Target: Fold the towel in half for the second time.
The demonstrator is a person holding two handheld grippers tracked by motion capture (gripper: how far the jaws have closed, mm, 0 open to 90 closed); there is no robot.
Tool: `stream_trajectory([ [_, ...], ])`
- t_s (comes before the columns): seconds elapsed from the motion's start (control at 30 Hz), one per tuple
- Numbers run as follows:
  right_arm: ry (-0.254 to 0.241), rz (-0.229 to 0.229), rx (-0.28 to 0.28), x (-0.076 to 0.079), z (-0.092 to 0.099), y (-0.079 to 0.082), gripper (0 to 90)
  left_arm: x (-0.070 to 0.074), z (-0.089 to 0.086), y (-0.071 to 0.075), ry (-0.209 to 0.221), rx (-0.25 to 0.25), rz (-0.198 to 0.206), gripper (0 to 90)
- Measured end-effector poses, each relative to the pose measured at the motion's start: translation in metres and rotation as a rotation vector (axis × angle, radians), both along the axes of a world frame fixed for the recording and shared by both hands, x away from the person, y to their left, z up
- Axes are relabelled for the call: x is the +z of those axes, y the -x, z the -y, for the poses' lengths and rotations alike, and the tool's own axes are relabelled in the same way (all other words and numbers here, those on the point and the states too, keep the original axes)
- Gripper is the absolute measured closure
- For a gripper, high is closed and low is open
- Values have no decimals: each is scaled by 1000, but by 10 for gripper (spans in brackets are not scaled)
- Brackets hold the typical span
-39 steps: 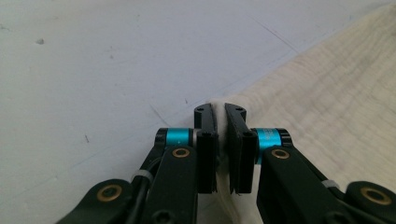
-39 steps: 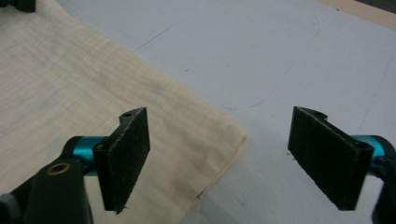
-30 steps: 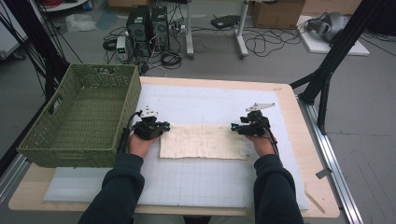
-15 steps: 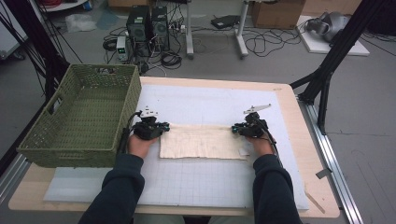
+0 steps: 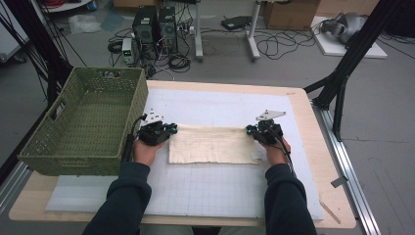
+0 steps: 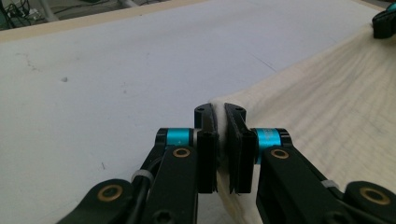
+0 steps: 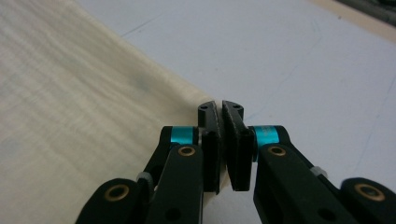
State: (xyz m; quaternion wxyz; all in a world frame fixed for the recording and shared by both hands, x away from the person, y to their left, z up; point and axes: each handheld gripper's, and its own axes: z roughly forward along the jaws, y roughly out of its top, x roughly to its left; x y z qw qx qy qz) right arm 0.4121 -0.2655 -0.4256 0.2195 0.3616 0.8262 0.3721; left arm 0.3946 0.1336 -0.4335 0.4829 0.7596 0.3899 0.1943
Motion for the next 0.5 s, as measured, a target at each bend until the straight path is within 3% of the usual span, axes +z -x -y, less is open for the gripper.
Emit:
stream_trajectory([
  [0.2, 11, 33, 36, 9, 1, 14, 860, 8, 2, 8, -20, -22, 33, 833],
  [0.27, -7, 46, 47, 14, 1, 17, 859, 8, 0, 11, -6, -17, 51, 832],
  [0.5, -6, 76, 100, 17, -1, 32, 859, 4, -5, 27, 53, -40, 55, 829],
])
